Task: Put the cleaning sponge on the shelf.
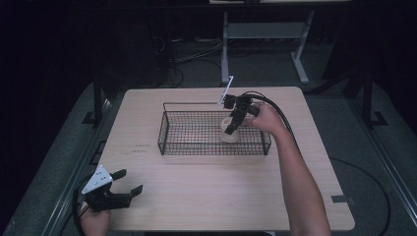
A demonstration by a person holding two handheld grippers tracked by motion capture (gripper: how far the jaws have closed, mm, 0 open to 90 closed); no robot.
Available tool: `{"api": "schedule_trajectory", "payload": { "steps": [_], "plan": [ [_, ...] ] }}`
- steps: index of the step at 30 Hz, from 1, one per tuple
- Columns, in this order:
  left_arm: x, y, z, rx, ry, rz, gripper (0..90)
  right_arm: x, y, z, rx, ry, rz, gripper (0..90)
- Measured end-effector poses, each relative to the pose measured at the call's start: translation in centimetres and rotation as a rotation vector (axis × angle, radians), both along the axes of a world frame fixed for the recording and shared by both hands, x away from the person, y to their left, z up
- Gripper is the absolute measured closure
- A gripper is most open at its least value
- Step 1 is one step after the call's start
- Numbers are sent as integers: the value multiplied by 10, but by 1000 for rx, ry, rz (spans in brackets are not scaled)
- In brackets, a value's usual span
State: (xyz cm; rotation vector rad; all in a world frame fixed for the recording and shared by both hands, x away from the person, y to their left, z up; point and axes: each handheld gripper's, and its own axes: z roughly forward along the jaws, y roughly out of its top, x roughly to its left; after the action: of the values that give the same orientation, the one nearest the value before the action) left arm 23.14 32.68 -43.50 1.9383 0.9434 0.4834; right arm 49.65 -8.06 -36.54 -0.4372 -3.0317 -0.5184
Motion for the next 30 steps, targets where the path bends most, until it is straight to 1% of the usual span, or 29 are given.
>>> {"api": "schedule_trajectory", "payload": {
  "steps": [4, 8, 11, 12, 14, 15, 16, 17, 19, 26, 30],
  "plan": [
    [0, 0, 0, 0, 0, 1, 137, -1, 3, -5, -18, 15, 11, 281],
    [0, 0, 0, 0, -3, 0, 137, -1, 4, -6, -7, 14, 13, 281],
    [0, 0, 0, -1, -1, 1, 137, -2, 4, -8, -15, 10, 12, 281],
    [0, 0, 0, -2, 0, 1, 137, -2, 4, -9, -14, 20, 10, 281],
    [0, 0, 0, -2, -1, 1, 137, -2, 5, -11, -16, 18, 9, 280],
    [0, 0, 0, -1, -2, 1, 137, -3, 5, -13, -14, 15, 6, 280],
    [0, 1, 0, -1, -2, 0, 137, -3, 4, -14, 3, 22, 2, 281],
    [-1, 1, 0, -2, -2, 2, 137, -3, 3, -16, 7, 23, -1, 280],
    [0, 1, 0, -2, -1, 2, 137, -3, 3, -18, -17, 14, 0, 280],
    [0, 0, 0, -1, -2, 1, 137, -3, 3, -18, -11, 8, -1, 281],
    [0, 0, 0, -3, -3, 1, 137, -4, 3, -19, -19, 9, -2, 280]
  ]
}}
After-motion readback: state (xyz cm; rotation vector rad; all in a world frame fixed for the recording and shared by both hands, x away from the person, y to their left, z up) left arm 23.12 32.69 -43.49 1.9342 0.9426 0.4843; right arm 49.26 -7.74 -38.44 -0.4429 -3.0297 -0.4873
